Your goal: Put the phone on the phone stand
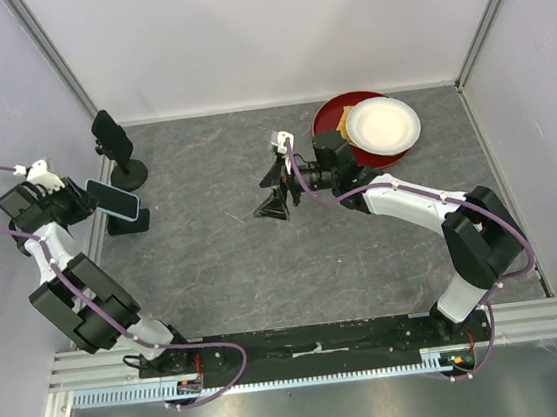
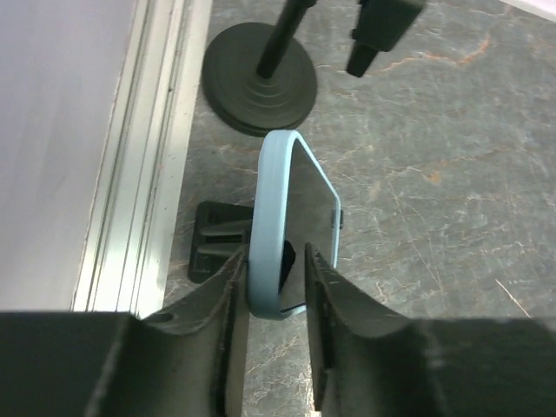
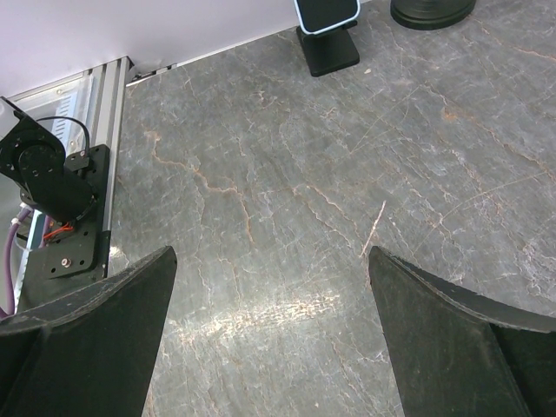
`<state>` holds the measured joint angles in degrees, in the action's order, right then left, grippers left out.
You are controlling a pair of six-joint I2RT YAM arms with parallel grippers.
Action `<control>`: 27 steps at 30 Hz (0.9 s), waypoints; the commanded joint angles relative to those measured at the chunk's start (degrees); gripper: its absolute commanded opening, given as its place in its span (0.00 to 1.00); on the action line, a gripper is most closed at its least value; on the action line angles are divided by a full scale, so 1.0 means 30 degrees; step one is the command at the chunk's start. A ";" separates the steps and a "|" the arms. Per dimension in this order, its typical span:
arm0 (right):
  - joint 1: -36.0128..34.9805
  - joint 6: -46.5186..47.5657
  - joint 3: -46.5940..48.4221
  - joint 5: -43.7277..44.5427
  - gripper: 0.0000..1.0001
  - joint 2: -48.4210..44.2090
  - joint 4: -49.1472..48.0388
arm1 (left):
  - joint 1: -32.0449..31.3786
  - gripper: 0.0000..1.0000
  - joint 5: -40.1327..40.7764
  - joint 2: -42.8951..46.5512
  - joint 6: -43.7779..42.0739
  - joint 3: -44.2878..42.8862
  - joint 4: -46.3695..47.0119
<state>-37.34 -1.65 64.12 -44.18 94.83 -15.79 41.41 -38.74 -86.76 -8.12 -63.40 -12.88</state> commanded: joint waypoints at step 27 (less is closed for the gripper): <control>0.0026 -0.0036 0.0806 0.2714 0.98 -0.0232 0.0020 | -0.4014 0.96 2.1262 0.8615 1.7412 0.5015 -0.1567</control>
<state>-37.34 -1.76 64.23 -39.55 95.53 -15.59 35.73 10.90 -65.73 31.83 -51.09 -15.31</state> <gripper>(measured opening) 0.981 0.946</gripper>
